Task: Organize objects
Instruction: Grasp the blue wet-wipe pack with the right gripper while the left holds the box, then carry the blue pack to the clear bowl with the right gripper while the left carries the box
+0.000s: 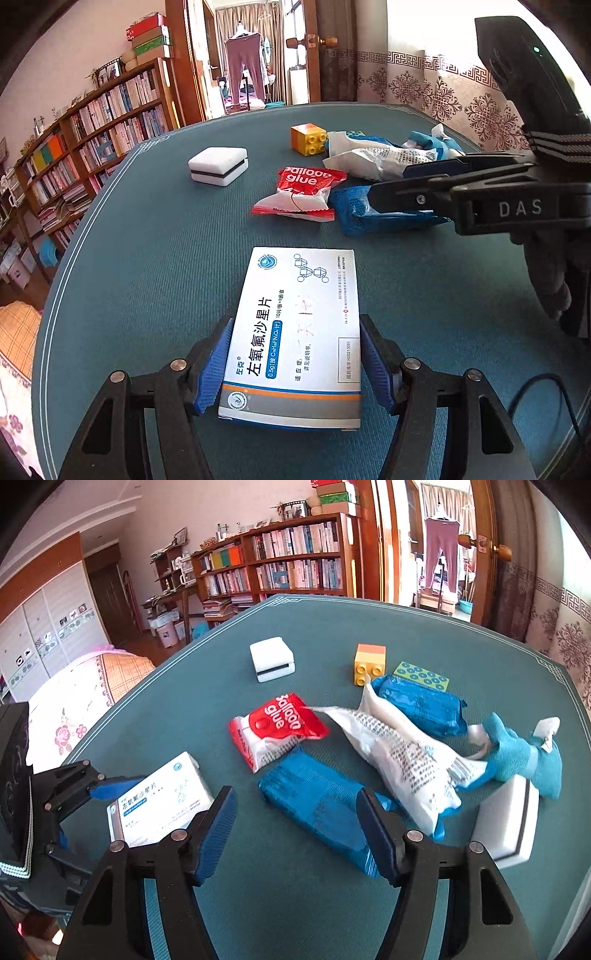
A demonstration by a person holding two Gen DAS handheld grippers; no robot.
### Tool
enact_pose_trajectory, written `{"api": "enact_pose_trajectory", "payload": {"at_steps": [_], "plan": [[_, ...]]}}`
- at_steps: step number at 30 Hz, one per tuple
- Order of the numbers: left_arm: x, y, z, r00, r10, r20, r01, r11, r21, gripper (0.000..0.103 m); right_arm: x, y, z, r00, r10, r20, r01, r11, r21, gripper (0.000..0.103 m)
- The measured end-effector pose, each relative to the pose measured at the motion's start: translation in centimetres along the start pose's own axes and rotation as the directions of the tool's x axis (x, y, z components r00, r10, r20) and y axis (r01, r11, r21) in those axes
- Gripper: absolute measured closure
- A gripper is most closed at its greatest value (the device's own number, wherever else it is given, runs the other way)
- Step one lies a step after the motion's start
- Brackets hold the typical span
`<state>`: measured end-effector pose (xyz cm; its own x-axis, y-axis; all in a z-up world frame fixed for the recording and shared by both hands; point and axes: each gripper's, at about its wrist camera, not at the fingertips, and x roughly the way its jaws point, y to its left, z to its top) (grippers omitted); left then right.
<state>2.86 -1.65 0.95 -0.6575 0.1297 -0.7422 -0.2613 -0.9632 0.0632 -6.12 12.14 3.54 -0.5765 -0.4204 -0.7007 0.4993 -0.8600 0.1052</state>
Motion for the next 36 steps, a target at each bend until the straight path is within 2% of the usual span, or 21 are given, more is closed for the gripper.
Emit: {"api": "enact_pose_trajectory", "payload": {"at_steps": [7,11,14,18,20,24,29,34,36], "plan": [[0.0,0.1,0.0,1.000,-0.009,-0.004,0.009,1.000,-0.011,0.034,2.4,-1.0,0.8,0.999,0.007,-0.053,-0.007,1.000,-0.013,0.035],[0.2,0.4,0.0,1.000,-0.012,-0.012,0.011,1.000,-0.029,0.034,2.3,-1.0,-0.3,0.995,0.041,-0.088,-0.042,0.999,-0.010,0.035],[0.3,0.5,0.0,1.000,-0.009,-0.023,0.008,0.999,-0.035,0.033,1.9,-0.2,-1.7,0.993,0.032,-0.115,-0.038,0.998,-0.047,0.035],[0.4,0.6,0.0,0.999,-0.008,-0.032,0.006,0.999,-0.043,0.025,1.1,0.6,-2.9,0.993,0.027,-0.112,-0.034,0.997,-0.067,0.035],[0.6,0.7,0.1,0.999,-0.006,-0.040,0.004,0.999,-0.046,0.024,1.2,0.9,-3.0,0.994,0.015,-0.107,-0.022,0.998,-0.065,0.037],[1.0,0.9,0.3,0.999,0.015,-0.049,-0.018,0.998,-0.060,0.018,1.8,1.3,-2.6,0.995,-0.049,-0.082,0.043,0.996,-0.075,0.051],[1.0,0.9,0.5,0.998,0.026,-0.050,-0.029,0.998,-0.059,0.018,2.1,2.0,-2.7,0.993,-0.100,-0.059,0.094,0.992,-0.089,0.056],[0.8,0.7,0.4,0.999,0.021,-0.044,-0.023,0.999,-0.049,0.023,1.6,2.2,-3.3,0.993,-0.106,-0.049,0.103,0.993,-0.064,0.059],[0.7,0.5,0.4,0.999,0.014,-0.036,-0.016,0.999,-0.036,0.033,1.0,2.2,-3.8,0.994,-0.100,-0.048,0.098,0.994,-0.049,0.059]]}}
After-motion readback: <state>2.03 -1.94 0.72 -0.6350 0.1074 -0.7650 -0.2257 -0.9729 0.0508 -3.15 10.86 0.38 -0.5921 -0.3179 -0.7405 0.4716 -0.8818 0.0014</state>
